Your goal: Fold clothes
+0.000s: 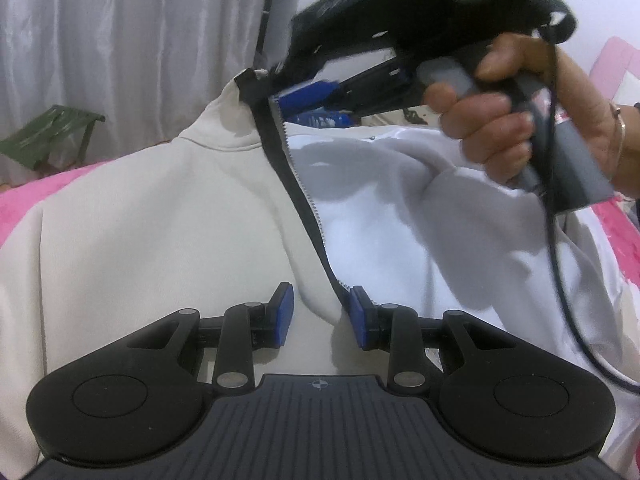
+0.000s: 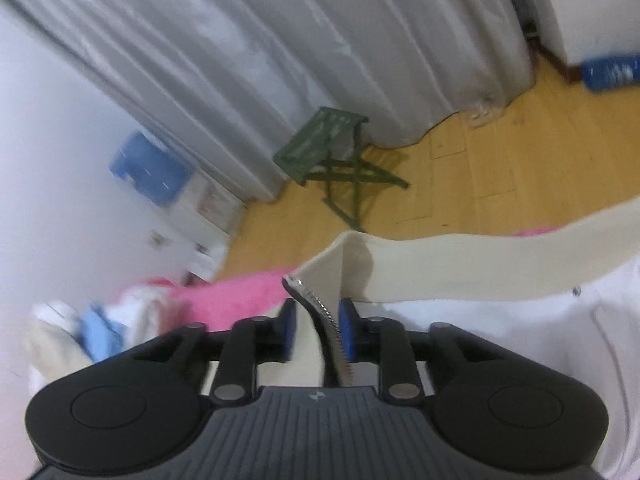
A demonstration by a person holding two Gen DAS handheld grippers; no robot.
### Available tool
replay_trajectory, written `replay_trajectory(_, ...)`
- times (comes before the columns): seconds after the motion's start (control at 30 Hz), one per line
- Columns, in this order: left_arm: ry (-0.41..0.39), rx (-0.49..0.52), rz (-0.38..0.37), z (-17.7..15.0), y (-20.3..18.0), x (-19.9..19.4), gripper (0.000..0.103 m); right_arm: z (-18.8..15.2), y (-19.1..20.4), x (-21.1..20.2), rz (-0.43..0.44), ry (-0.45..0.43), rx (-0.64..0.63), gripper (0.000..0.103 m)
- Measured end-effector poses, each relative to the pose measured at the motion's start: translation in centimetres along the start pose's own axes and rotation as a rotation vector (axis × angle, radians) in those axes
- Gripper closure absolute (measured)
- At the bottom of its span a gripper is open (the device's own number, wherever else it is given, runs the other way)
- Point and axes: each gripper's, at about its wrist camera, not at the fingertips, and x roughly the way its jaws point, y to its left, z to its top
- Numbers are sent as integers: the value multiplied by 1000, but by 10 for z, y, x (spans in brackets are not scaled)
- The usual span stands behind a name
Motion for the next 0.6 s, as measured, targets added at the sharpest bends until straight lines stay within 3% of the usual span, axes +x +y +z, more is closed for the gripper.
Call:
replay_trajectory(0.03,0,0,-3,0,1,0,73,0,-3,-5,17,0,6,62)
replay_trajectory(0.17,-1,-12,-13,-1,3,-1,73,-10,-14,-12,11,66,-4,62)
replay_trajectory(0.33,-1,-6,-12,-3,3,-2,73,-29,-19,10,-20,153,-27,62)
replay_trajectory(0.47,-1,-8,-15,-4,4,-1,73,-39,-7,21,55,232,-70,65)
replay_trajectory(0.6,-2,-8,-21,-3,6,-1,72,-52,-11,20,69,306,-78,67)
